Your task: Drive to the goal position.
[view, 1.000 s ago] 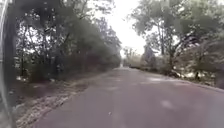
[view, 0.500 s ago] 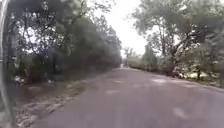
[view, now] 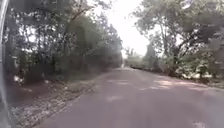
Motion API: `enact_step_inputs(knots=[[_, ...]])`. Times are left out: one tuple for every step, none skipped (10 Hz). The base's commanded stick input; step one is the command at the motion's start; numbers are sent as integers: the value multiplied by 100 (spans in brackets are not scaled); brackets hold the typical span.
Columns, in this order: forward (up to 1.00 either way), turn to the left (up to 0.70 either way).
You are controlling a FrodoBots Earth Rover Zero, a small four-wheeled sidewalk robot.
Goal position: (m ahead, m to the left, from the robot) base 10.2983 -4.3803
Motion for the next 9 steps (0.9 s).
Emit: enact_step_inputs(knots=[[70, 0], [70, 0], [70, 0], [70, 0], [70, 0], [70, 0], [70, 0], [70, 0], [70, 0]])
